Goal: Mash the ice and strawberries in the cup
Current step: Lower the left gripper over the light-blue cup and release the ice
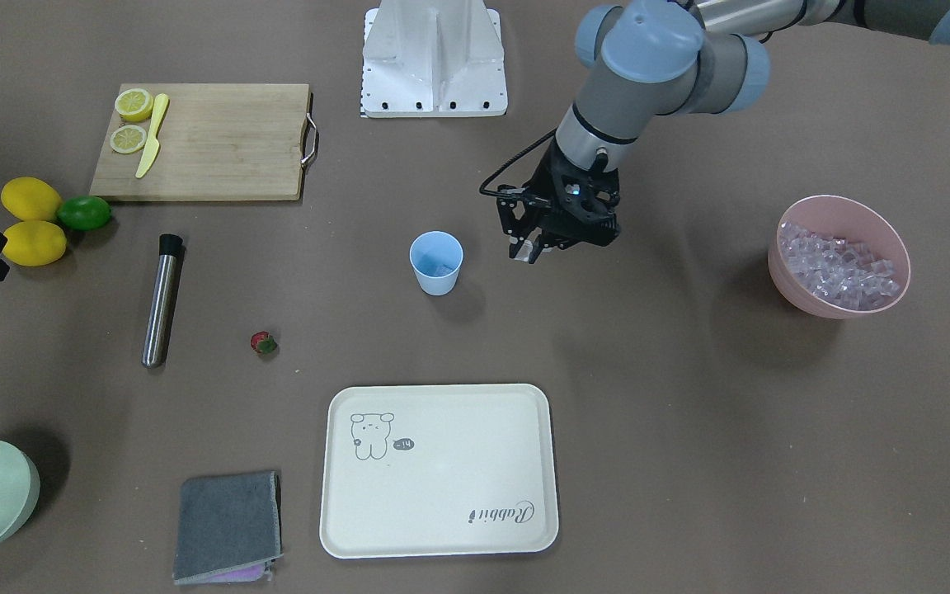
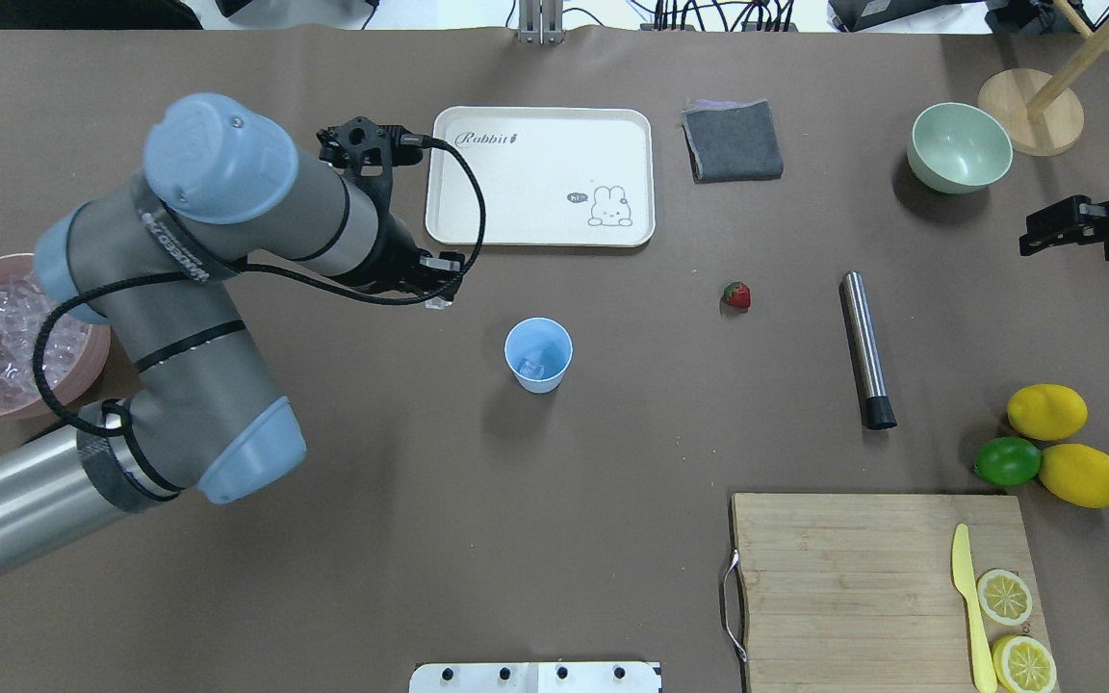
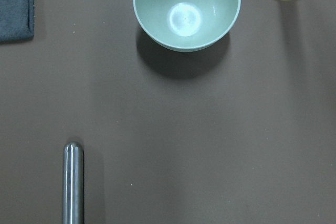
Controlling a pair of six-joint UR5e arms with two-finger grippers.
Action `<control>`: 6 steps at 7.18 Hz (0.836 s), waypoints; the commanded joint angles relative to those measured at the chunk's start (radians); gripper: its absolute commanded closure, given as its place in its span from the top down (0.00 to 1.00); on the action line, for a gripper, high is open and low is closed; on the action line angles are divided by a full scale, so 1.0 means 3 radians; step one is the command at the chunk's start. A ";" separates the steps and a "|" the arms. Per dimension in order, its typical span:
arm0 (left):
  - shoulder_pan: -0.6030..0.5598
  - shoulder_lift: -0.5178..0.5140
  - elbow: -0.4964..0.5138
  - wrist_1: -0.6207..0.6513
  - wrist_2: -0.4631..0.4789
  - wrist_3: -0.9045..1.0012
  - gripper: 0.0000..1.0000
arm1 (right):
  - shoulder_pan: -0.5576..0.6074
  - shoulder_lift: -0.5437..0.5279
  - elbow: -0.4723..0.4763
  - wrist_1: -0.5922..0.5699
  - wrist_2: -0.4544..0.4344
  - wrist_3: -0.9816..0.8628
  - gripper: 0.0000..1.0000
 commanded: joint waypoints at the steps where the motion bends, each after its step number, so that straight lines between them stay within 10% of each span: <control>1: 0.0288 -0.0286 0.0134 -0.0003 0.0358 -0.0295 0.00 | 0.0000 0.0000 -0.0005 -0.0002 0.0015 0.0005 1.00; 6: 0.0534 -0.0318 0.0221 -0.0039 0.0813 -0.0296 0.00 | -0.0010 0.0000 -0.0051 -0.0007 0.0030 0.0005 1.00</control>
